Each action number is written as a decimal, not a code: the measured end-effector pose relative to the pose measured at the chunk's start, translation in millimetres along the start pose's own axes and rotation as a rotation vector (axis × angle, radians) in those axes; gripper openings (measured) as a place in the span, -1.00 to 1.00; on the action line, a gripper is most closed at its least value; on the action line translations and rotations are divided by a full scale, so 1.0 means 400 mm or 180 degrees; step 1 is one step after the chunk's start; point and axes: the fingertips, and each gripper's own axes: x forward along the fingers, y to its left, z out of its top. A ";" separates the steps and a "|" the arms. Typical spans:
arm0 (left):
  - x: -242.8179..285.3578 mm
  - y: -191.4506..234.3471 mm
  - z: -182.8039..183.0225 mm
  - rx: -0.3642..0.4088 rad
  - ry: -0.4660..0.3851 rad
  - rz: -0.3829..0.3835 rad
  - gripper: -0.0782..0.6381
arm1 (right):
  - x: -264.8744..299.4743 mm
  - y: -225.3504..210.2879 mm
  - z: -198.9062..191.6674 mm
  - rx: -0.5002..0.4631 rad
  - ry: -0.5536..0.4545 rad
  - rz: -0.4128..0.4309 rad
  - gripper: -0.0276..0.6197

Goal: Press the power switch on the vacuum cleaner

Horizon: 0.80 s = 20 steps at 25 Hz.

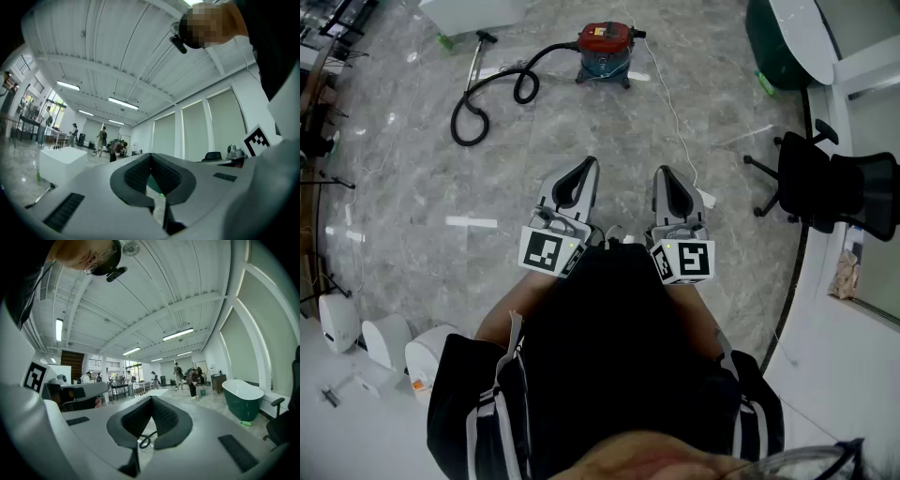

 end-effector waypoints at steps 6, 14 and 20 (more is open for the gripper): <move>-0.038 0.012 0.034 0.0202 -0.0154 0.0076 -0.73 | 0.027 0.061 0.040 -0.0216 -0.0080 0.0209 -0.86; -0.098 0.120 0.054 -0.0020 -0.0252 0.0584 -0.73 | 0.000 0.095 -0.002 -0.0303 0.0045 0.0534 -0.86; -0.168 0.163 0.015 -0.0061 -0.0122 0.0946 -0.73 | -0.040 0.029 -0.058 -0.0142 0.0225 0.0477 -0.86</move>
